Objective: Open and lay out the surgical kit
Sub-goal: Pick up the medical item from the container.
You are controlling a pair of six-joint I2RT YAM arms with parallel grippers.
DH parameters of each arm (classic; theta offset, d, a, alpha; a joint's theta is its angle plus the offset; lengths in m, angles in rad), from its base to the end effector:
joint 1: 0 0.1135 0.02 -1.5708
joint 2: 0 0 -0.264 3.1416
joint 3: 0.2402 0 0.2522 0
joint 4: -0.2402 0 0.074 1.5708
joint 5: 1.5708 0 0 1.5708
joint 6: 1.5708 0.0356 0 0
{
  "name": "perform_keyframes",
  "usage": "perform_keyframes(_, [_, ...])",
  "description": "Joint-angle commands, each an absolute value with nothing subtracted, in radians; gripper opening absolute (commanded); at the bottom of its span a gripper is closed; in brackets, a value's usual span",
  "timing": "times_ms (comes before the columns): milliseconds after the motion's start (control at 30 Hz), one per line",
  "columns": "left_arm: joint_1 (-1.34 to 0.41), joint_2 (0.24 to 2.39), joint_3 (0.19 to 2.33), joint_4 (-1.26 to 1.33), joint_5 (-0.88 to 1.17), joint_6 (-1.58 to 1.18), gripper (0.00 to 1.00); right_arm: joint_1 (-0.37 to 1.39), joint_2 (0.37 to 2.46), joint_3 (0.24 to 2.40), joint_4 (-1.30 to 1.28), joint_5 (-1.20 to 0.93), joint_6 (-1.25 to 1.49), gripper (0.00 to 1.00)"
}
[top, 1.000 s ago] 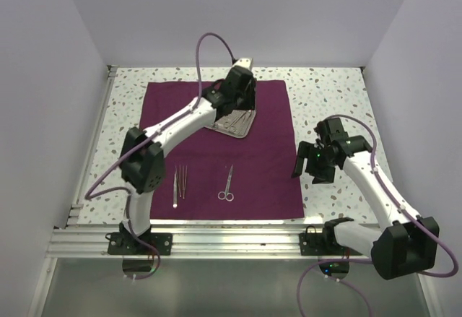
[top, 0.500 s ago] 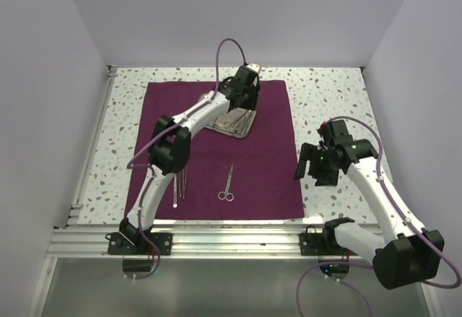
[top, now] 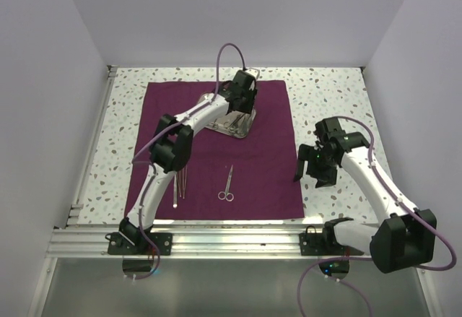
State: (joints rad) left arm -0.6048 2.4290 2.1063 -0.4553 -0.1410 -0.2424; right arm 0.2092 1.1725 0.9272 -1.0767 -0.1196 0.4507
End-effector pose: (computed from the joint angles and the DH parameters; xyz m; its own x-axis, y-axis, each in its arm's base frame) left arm 0.4544 -0.3080 0.1886 -0.6758 0.1783 -0.7152 0.3280 0.9417 -0.0752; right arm 0.1916 0.0450 0.2496 -0.9557 0.2392 -0.1713 0.2015 0.9564 0.2114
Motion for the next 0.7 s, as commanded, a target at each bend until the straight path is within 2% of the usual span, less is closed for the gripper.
perform_keyframes(0, [-0.583,2.447,2.108,-0.402,-0.121,-0.225,0.51,0.210,1.190,0.965,-1.088,-0.120,0.428,0.78])
perform_keyframes(533, [-0.568,2.519,2.097,-0.400,-0.072,-0.206,0.49,0.189,1.230,0.962,-1.091,-0.126,0.419,0.78])
perform_keyframes(633, [-0.568,2.531,2.097,-0.413,-0.078,-0.204,0.45,0.186,1.232,0.960,-1.091,-0.126,0.420,0.78])
perform_keyframes(667, [-0.568,2.539,2.098,-0.417,-0.081,-0.203,0.41,0.186,1.232,0.960,-1.089,-0.126,0.420,0.78])
